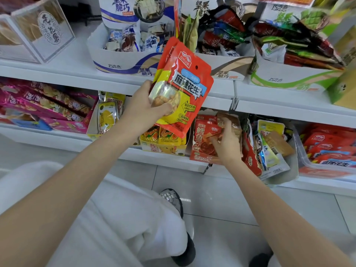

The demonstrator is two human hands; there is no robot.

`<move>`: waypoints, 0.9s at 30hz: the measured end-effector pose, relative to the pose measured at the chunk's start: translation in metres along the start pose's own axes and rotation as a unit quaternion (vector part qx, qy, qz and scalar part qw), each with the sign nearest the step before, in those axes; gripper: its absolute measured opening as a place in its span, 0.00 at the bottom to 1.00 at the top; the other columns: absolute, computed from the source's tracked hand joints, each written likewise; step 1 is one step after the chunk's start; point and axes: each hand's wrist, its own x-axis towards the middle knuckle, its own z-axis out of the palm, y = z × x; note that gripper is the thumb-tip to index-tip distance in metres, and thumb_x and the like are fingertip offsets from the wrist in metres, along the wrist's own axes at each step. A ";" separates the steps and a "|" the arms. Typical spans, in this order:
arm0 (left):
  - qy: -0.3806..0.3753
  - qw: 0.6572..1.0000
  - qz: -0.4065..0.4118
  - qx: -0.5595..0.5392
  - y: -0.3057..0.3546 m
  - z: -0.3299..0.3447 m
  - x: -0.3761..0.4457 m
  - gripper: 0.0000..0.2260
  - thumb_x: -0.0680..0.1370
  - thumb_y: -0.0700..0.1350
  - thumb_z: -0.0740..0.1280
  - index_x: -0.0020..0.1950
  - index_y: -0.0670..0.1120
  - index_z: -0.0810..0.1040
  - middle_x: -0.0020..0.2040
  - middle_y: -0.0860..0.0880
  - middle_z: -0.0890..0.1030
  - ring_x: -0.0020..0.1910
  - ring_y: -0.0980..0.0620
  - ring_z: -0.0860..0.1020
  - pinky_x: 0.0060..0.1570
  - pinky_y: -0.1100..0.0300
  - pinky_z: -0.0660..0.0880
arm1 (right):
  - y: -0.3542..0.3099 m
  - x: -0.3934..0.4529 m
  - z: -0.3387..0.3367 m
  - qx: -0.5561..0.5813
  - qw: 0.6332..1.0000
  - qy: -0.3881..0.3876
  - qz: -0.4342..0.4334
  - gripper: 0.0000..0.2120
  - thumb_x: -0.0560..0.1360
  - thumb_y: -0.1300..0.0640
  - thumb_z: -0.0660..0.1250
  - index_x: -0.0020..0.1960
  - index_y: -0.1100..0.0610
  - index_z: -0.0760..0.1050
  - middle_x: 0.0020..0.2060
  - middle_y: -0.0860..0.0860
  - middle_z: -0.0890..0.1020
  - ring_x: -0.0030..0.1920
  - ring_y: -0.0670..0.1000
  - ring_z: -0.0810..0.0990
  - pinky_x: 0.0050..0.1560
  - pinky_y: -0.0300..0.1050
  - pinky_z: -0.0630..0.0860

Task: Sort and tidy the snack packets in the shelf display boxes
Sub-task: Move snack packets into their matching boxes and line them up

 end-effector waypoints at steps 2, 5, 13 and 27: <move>0.002 1.000 0.000 0.004 -0.001 0.001 0.000 0.15 0.71 0.40 0.71 0.54 0.51 0.70 0.43 0.56 0.78 0.41 0.59 0.77 0.41 0.65 0.74 | 0.000 0.004 0.007 -0.081 0.996 -0.010 -0.037 0.24 0.75 0.61 0.63 0.70 0.52 0.61 0.61 0.58 0.71 0.56 0.59 0.76 0.52 0.54 0.77; 0.000 1.000 -0.001 0.013 -0.001 0.002 0.002 0.16 0.72 0.40 0.70 0.54 0.51 0.70 0.44 0.55 0.78 0.43 0.56 0.78 0.45 0.60 0.76 | 0.003 0.007 0.013 -0.157 0.985 -0.044 -0.052 0.21 0.77 0.63 0.58 0.69 0.53 0.65 0.62 0.57 0.72 0.58 0.61 0.75 0.52 0.54 0.75; -0.065 0.996 0.050 0.043 0.011 0.016 -0.006 0.15 0.72 0.40 0.70 0.53 0.52 0.69 0.44 0.58 0.77 0.43 0.60 0.77 0.46 0.67 0.74 | -0.009 -0.029 -0.059 0.063 0.998 0.001 -0.014 0.12 0.77 0.57 0.62 0.59 0.57 0.74 0.54 0.54 0.79 0.50 0.51 0.77 0.44 0.38 0.70; -0.295 0.881 0.256 0.265 0.079 0.180 -0.028 0.20 0.77 0.48 0.65 0.66 0.49 0.63 0.48 0.45 0.81 0.43 0.47 0.78 0.43 0.54 0.74 | 0.032 -0.051 -0.290 0.025 0.986 -0.165 0.016 0.10 0.68 0.60 0.74 0.48 0.57 0.80 0.43 0.45 0.81 0.39 0.45 0.80 0.41 0.35 0.78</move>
